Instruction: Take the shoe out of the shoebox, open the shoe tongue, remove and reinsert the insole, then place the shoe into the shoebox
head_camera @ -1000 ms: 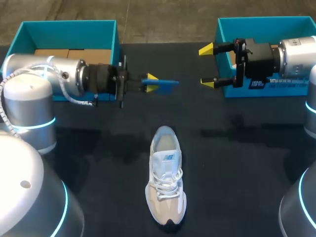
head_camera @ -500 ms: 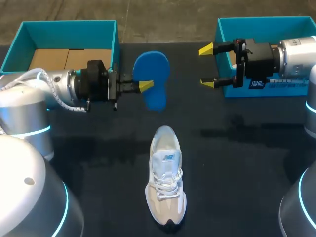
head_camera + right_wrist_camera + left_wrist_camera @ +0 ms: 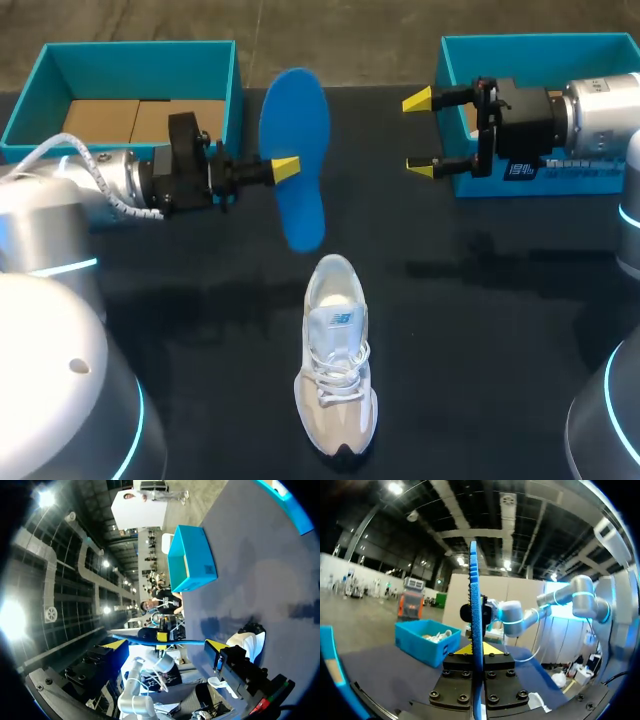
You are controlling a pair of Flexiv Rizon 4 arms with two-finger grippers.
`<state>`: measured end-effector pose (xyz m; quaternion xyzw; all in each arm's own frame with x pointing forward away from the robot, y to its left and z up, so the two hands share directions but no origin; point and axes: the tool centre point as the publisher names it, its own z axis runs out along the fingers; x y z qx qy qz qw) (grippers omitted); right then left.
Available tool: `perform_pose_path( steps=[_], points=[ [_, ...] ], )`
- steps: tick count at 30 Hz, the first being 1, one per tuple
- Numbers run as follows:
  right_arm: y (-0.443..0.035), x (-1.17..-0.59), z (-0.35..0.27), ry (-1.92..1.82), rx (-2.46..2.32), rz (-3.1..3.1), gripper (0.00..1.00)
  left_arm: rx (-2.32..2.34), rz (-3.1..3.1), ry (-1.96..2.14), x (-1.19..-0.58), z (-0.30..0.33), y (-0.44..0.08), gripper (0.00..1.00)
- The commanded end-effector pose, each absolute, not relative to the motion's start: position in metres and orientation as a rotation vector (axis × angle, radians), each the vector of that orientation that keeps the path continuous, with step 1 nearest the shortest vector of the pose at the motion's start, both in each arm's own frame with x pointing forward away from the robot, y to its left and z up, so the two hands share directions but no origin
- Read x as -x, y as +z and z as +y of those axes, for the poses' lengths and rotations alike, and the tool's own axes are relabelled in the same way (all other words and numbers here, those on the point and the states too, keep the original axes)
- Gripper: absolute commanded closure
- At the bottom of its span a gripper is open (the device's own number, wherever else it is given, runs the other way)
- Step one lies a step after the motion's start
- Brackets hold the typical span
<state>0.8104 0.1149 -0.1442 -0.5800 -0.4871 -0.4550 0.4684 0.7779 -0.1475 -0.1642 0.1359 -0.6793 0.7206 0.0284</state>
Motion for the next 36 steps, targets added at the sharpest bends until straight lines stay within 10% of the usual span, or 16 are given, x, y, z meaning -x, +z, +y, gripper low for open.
perform_pose_path(
  steps=[1, 36],
  points=[
    [-0.144, -0.81, 0.116, -1.117, 1.425, -1.194, 0.0, -0.457, -2.121, 2.211, -0.772, -0.149, -0.157, 1.0],
    [-0.144, -0.81, 0.116, -1.117, 1.425, -1.194, 0.0, -1.072, -1.23, 1.584, -0.791, -0.151, -0.18, 1.0]
  ],
)
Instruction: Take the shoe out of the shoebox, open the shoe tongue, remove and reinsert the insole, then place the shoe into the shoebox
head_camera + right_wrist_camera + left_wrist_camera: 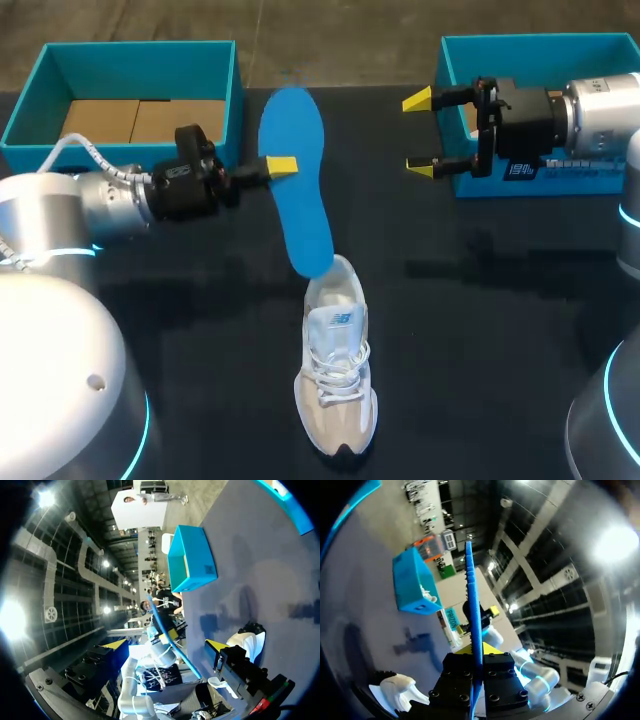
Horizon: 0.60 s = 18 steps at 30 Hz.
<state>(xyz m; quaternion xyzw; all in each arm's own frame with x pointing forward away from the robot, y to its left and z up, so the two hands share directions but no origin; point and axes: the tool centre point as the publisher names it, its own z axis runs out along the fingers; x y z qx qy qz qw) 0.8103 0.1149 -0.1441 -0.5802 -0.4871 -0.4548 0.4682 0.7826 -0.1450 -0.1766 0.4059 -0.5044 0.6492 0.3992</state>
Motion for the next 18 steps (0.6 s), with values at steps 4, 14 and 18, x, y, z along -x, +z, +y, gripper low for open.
perform_pose_path(
  steps=[4, 14, 18],
  points=[
    [-0.144, -0.81, 0.116, -1.117, 1.425, -1.194, 0.0, -1.119, -1.207, 1.532, -0.797, -0.156, -0.186, 1.0],
    [-0.144, -0.81, 0.116, -1.117, 1.425, -1.194, 0.0, -1.185, -1.175, 1.421, -0.797, -0.162, -0.203, 1.0],
    [-0.144, -0.81, 0.116, -1.117, 1.425, -1.194, 0.0, -1.185, -1.168, 1.397, -0.797, -0.161, -0.209, 1.0]
  ],
)
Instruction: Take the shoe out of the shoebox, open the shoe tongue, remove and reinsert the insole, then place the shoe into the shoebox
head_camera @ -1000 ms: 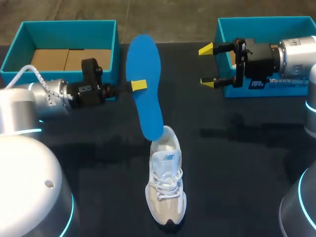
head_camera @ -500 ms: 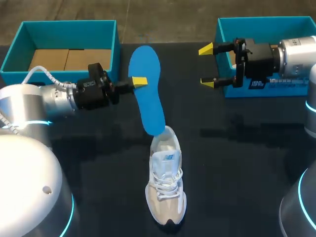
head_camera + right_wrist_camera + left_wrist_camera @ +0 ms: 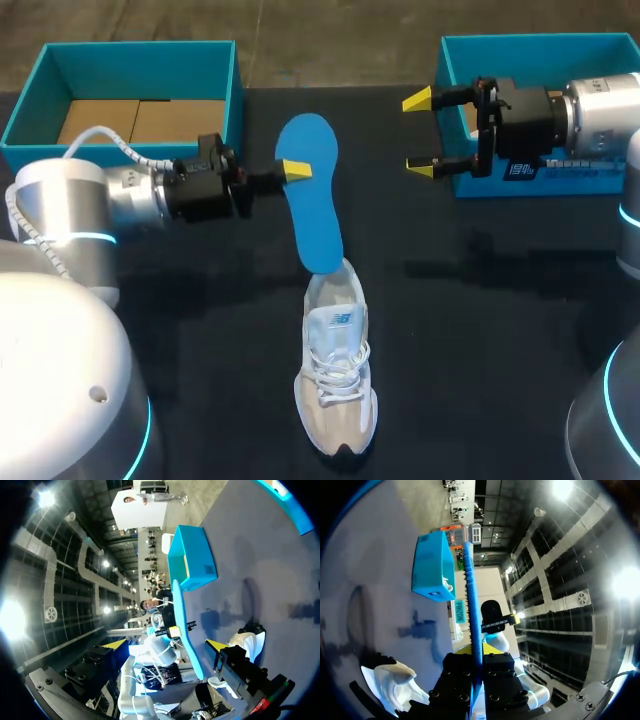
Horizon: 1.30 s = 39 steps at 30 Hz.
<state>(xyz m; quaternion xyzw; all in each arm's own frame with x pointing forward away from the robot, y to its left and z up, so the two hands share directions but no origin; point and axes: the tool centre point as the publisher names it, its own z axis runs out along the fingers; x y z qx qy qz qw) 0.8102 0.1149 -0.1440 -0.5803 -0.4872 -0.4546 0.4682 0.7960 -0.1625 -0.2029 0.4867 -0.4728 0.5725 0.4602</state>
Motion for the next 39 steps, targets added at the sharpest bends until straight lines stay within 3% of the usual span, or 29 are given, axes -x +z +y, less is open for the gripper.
perform_pose_path(
  steps=[1, 21, 39],
  points=[
    [-0.144, -0.81, 0.116, -1.117, 1.425, -1.194, 0.0, -1.185, -1.155, 1.375, -0.797, -0.162, -0.21, 1.0],
    [-0.144, -0.81, 0.116, -1.117, 1.425, -1.194, 0.0, -1.173, -1.141, 1.279, -0.798, -0.174, -0.216, 1.0],
    [-0.08, -0.798, 0.151, -0.591, 1.804, -1.836, 0.0, -1.173, -1.141, 1.279, -0.798, -0.174, -0.216, 1.0]
  ],
)
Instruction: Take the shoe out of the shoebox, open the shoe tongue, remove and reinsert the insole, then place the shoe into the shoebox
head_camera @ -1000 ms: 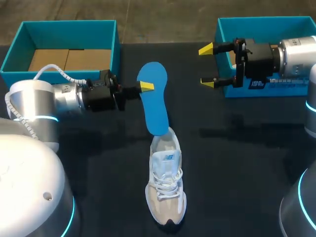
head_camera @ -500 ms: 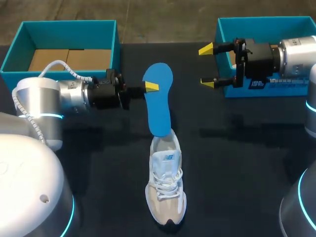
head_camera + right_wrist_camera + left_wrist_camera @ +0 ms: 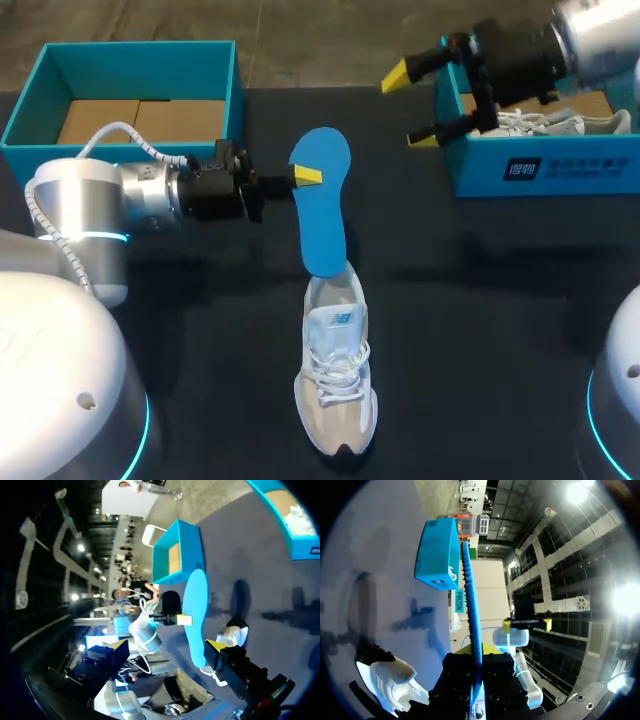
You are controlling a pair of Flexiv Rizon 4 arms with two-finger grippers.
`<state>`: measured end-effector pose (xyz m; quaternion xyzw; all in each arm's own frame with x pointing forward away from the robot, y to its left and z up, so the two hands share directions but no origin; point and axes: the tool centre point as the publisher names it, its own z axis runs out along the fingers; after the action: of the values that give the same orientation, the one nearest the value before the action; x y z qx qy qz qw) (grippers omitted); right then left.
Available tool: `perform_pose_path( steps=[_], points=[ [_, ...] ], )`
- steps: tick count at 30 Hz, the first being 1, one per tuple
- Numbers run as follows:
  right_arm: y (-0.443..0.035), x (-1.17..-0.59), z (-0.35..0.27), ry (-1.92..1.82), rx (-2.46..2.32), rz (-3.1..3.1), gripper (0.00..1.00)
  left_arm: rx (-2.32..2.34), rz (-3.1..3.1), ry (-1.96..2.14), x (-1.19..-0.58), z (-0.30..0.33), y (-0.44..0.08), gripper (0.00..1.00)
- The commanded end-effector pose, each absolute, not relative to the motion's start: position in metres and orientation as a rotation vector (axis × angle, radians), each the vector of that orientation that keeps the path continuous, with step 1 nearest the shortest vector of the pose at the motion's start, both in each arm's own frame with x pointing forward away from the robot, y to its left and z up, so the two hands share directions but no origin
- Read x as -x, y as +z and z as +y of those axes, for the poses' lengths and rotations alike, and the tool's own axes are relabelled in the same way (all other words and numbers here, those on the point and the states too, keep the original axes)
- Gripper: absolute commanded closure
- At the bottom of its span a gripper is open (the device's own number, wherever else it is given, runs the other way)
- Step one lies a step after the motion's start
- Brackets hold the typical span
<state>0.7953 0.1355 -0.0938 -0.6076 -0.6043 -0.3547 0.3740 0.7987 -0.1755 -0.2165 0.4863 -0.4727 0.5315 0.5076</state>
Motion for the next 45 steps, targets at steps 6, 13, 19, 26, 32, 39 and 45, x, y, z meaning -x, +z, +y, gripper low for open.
perform_pose_path(
  steps=[6, 13, 19, 26, 32, 39, 45],
  points=[
    [-0.07, -0.791, 0.171, -0.441, 1.94, -1.988, 0.0, -1.173, -1.141, 1.279, -0.798, -0.174, -0.216, 1.0],
    [-0.056, -0.781, 0.193, -0.246, 2.102, -2.179, 0.0, -1.173, -1.141, 1.279, -0.798, -0.174, -0.216, 1.0],
    [-0.048, -0.774, 0.209, -0.106, 2.257, -2.272, 0.0, -1.173, -1.141, 1.279, -0.798, -0.174, -0.216, 1.0],
    [-0.055, -0.769, 0.231, 0.028, 2.289, -2.38, 0.0, -1.173, -1.141, 1.279, -0.798, -0.174, -0.216, 1.0],
    [-0.064, -0.768, 0.248, 0.125, 2.282, -2.444, 0.0, -1.173, -1.141, 1.279, -0.798, -0.174, -0.216, 1.0],
    [-0.065, -0.764, 0.254, 0.135, 2.301, -2.442, 0.0, -1.173, -1.141, 1.279, -0.798, -0.174, -0.216, 1.0],
    [-0.067, -0.761, 0.256, 0.119, 2.322, -2.425, 0.0, -1.173, -1.141, 1.279, -0.798, -0.174, -0.216, 1.0]
  ],
)
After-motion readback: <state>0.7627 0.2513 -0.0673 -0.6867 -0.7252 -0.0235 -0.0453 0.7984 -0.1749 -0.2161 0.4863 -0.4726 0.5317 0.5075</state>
